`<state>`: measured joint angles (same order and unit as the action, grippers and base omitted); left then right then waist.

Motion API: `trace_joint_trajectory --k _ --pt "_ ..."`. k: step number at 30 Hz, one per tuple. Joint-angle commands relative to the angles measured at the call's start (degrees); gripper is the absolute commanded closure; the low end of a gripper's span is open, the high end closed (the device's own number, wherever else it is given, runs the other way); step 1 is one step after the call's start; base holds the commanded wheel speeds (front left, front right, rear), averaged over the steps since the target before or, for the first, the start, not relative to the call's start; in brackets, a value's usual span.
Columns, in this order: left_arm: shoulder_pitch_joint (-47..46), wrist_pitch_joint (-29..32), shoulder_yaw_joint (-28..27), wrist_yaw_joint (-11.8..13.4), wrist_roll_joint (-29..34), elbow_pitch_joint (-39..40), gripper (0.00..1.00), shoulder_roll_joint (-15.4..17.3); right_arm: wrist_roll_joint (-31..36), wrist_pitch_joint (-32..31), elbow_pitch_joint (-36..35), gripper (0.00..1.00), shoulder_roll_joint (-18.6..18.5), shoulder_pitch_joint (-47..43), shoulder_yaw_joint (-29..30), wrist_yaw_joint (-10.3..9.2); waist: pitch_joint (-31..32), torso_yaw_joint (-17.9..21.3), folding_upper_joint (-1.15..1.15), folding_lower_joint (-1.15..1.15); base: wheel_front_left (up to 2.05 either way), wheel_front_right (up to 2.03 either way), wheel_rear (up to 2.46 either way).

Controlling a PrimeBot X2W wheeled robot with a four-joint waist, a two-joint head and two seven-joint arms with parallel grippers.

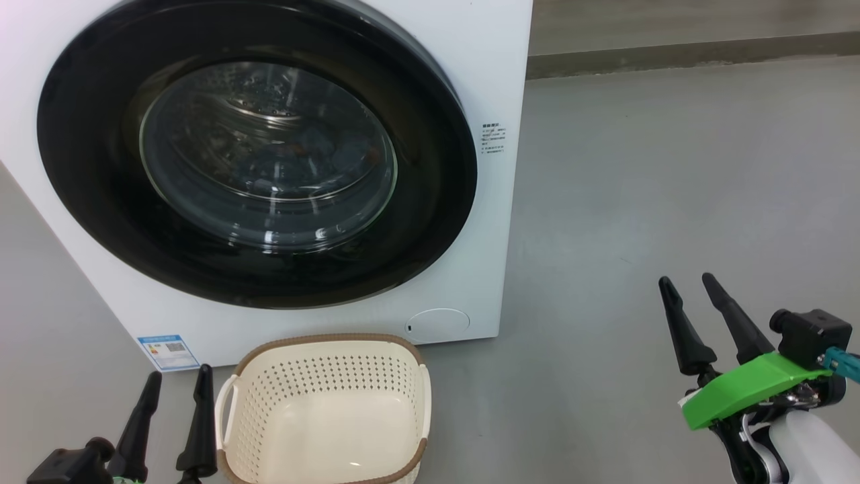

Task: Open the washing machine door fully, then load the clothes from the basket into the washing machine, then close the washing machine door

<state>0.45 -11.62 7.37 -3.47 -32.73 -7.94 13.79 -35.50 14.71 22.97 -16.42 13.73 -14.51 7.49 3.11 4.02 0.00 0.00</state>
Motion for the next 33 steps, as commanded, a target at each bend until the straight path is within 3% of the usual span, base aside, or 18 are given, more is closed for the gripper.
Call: trace_joint_trajectory --k 1,33 --pt "-1.03 -0.61 -1.81 0.20 0.00 1.04 0.00 1.51 0.68 0.29 -1.43 0.00 -0.53 0.07 -0.56 0.00 0.01 -0.08 0.00 0.00 0.00 0.00 0.00" --pt "-0.96 -0.88 -1.17 1.29 -0.89 0.84 0.00 1.56 0.65 0.29 -1.24 0.00 -0.45 0.03 -0.94 0.00 -0.25 -0.88 0.00 0.00 0.00 0.00 0.00"
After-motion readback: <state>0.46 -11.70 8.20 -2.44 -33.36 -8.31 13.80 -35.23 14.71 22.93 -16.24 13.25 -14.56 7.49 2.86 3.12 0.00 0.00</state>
